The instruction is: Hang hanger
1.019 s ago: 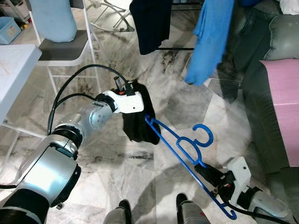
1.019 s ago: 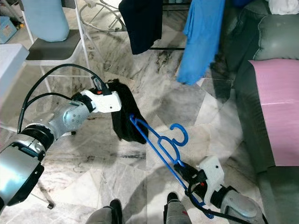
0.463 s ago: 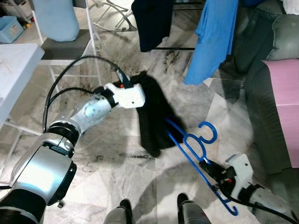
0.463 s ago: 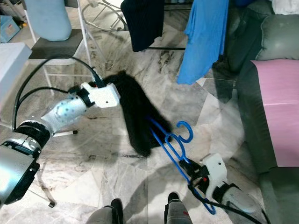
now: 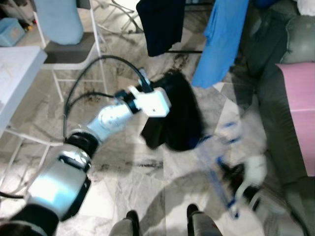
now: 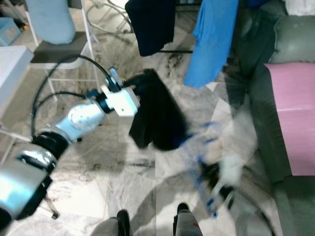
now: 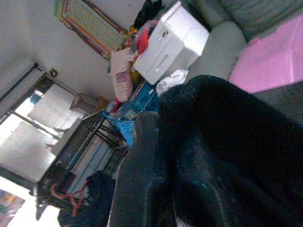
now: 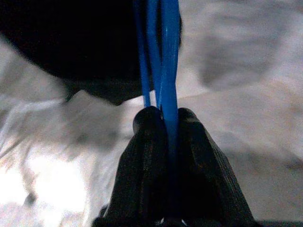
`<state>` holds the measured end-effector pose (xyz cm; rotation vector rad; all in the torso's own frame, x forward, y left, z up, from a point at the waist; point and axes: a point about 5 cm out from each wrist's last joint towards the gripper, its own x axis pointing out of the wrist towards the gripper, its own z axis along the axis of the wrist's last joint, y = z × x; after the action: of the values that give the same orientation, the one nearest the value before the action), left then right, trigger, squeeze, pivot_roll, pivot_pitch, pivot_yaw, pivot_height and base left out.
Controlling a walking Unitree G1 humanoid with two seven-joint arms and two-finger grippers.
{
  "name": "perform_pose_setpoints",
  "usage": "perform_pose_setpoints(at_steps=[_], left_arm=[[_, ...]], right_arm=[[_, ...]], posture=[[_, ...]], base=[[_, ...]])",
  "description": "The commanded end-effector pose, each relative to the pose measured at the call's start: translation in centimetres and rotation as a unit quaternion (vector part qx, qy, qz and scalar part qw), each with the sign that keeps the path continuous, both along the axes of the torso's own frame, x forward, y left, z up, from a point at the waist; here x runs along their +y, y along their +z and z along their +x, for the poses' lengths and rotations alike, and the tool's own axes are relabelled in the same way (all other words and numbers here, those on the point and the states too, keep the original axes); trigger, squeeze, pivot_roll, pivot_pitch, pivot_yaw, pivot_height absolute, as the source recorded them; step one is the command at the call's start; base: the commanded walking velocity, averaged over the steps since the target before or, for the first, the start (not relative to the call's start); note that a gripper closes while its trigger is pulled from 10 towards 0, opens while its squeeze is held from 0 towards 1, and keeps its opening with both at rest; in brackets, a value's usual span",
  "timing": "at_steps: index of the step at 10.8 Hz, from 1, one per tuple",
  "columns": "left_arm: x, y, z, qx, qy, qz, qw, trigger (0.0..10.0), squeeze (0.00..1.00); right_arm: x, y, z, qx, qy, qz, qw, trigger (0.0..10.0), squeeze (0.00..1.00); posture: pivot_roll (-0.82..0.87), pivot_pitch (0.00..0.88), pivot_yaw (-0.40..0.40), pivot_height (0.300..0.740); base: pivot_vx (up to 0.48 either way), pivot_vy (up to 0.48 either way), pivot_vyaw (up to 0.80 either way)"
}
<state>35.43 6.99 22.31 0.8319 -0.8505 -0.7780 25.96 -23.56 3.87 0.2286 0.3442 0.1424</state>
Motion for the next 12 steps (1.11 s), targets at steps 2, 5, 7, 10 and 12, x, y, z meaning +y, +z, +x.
perform_pose_setpoints(at_steps=[2,5,7,10,12], left_arm=[[0.8,-1.5,-0.6,0.025,0.001,-0.022,0.999,10.0,0.00],[0.5,-5.6,-2.3,0.095,-0.004,-0.035,0.995,10.0,0.00],[-1.0,-8.8,-3.9,0.150,-0.028,-0.013,0.988,10.0,0.00],[-2.0,-14.9,-6.7,0.261,-0.022,0.041,0.964,10.0,0.00],[-2.4,-16.9,-7.9,0.310,-0.021,0.050,0.949,10.0,0.00]], right_arm=[[-3.3,-1.2,-0.7,0.022,-0.139,0.045,0.989,10.0,0.00],[-7.2,2.6,1.1,-0.077,-0.282,0.145,0.945,10.0,0.00],[-7.5,5.8,3.2,-0.144,-0.291,0.187,0.927,10.0,0.00],[-2.0,11.8,5.8,-0.234,-0.160,0.239,0.929,10.0,0.00],[1.5,15.4,5.7,-0.296,-0.067,0.280,0.911,10.0,0.00]], posture=[[-0.22,0.259,0.121,0.740],[-0.21,0.251,0.125,0.740],[-0.21,0.240,0.117,0.740],[-0.22,0.232,0.109,0.740],[-0.24,0.232,0.106,0.740]], base=[[0.000,0.000,0.00],[0.000,0.000,0.00],[0.000,0.000,0.00],[0.000,0.000,0.00],[0.000,0.000,0.00]])
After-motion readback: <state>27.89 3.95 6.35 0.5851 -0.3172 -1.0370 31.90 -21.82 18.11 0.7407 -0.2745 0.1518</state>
